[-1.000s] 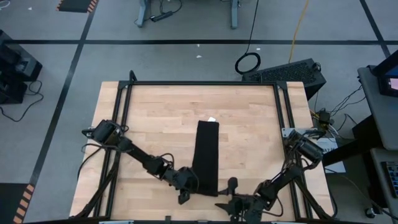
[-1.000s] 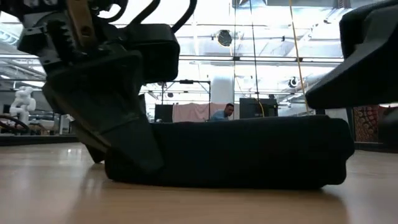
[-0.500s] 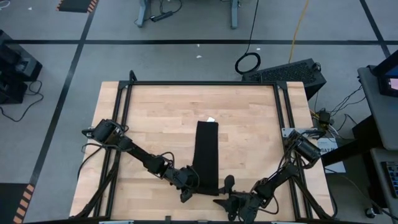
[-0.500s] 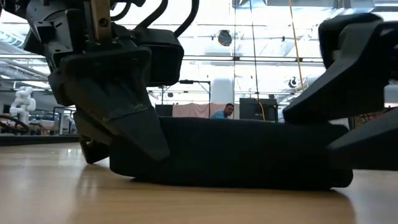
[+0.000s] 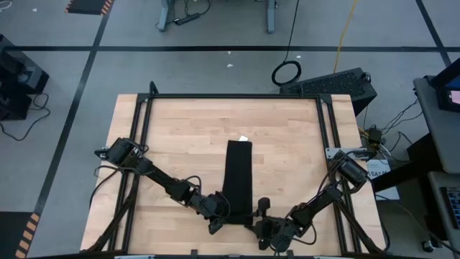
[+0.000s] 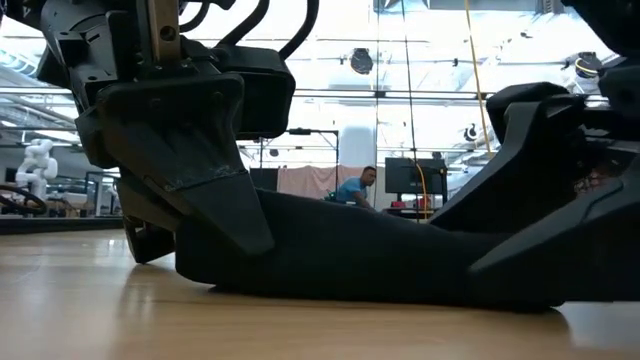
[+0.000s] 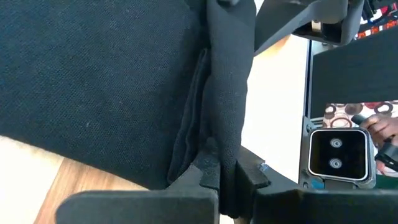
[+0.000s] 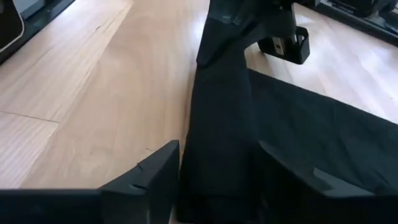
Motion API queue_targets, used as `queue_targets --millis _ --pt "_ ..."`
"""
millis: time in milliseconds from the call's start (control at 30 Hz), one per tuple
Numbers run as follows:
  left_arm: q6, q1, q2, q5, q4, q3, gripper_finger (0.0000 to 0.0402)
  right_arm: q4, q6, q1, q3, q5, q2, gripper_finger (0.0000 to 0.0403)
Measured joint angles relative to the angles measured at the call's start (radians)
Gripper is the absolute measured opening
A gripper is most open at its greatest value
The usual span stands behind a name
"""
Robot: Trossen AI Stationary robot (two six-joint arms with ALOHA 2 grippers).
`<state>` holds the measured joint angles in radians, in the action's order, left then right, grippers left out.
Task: Roll napkin
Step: Roll the black napkin
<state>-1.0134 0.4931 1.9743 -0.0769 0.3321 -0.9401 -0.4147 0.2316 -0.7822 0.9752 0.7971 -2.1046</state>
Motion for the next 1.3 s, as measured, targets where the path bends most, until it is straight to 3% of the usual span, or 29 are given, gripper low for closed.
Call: queue_targets --millis 233,567,667,867,1067,1167,1300 --pt "-0.002 0.000 0.000 0.010 0.001 0.000 0.0011 -0.008 0.087 0.004 0.001 -0.022 -0.026 0.0234" --pt "-0.021 0.008 0.002 0.079 0.003 0.001 0.0020 0.001 0.168 0.004 0.002 -0.049 -0.030 0.0133" --pt "0.012 0.020 0.002 0.078 0.002 0.001 0.0055 0.003 0.184 0.004 0.002 -0.053 -0.030 0.0105" --pt "0.082 0.037 -0.014 0.037 -0.015 0.002 0.0169 0.038 0.255 0.004 0.003 -0.050 -0.031 0.0083" --pt "0.223 0.039 -0.135 0.016 -0.208 0.005 0.0251 0.048 0.318 0.005 0.002 -0.057 -0.030 0.0082" --pt "0.294 0.048 -0.228 0.111 -0.364 0.005 0.0265 0.039 0.348 0.006 0.001 -0.056 -0.030 0.0081" --pt "0.449 0.124 -0.289 0.434 -0.370 0.005 0.0267 0.040 0.399 0.007 0.001 -0.057 -0.030 0.0081"
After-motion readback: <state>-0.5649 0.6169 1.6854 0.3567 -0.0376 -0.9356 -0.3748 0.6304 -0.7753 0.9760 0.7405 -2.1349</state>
